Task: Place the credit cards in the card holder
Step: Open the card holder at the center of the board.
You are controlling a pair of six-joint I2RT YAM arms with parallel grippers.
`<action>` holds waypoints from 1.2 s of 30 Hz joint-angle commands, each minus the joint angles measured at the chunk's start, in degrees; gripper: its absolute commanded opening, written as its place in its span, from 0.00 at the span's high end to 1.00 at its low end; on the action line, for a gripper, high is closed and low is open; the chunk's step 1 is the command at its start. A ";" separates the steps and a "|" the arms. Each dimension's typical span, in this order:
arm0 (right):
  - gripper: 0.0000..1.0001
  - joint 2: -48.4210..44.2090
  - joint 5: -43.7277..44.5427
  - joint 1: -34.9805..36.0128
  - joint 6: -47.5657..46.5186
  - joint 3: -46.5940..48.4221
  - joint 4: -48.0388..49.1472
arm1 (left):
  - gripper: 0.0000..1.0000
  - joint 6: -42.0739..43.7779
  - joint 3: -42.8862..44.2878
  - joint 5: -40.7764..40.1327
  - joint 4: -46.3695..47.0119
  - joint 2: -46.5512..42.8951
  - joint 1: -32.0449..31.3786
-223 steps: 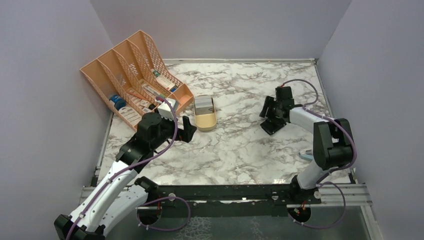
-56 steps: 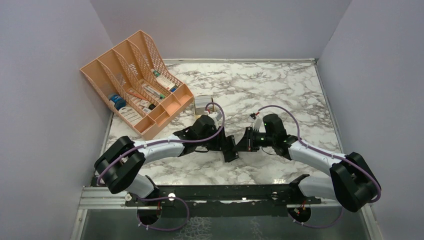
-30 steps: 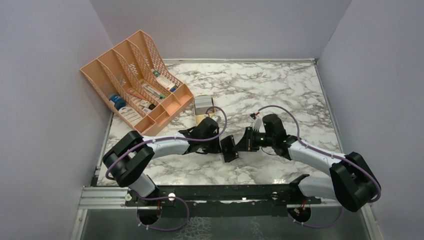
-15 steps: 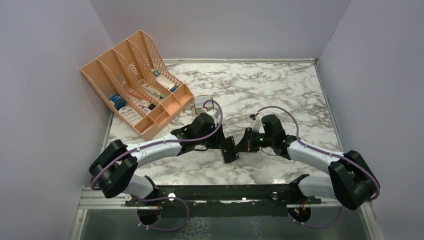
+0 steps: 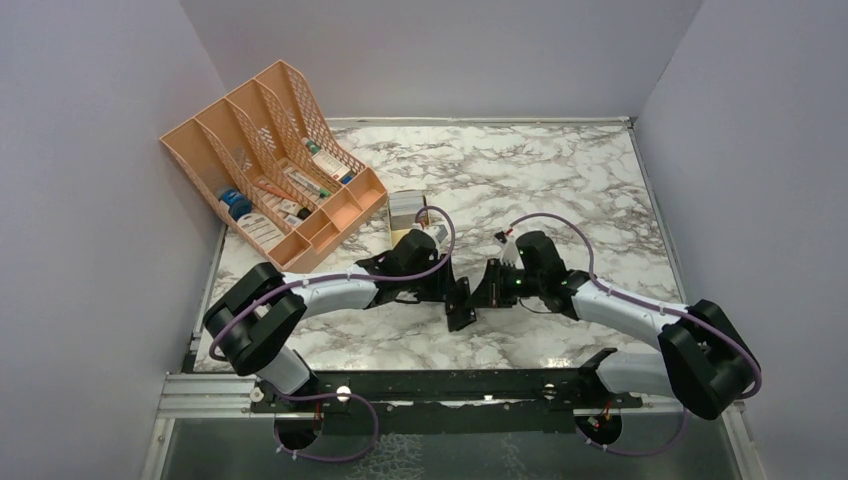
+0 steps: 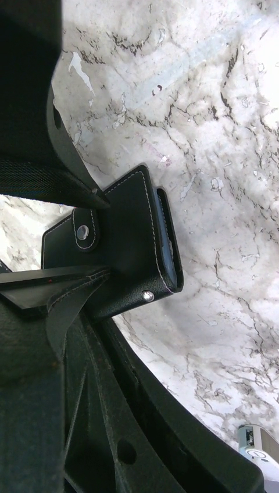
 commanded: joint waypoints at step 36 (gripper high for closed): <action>0.91 0.50 2.98 3.06 3.15 0.42 7.00 | 0.91 4.15 0.72 -0.48 -10.80 5.80 -0.33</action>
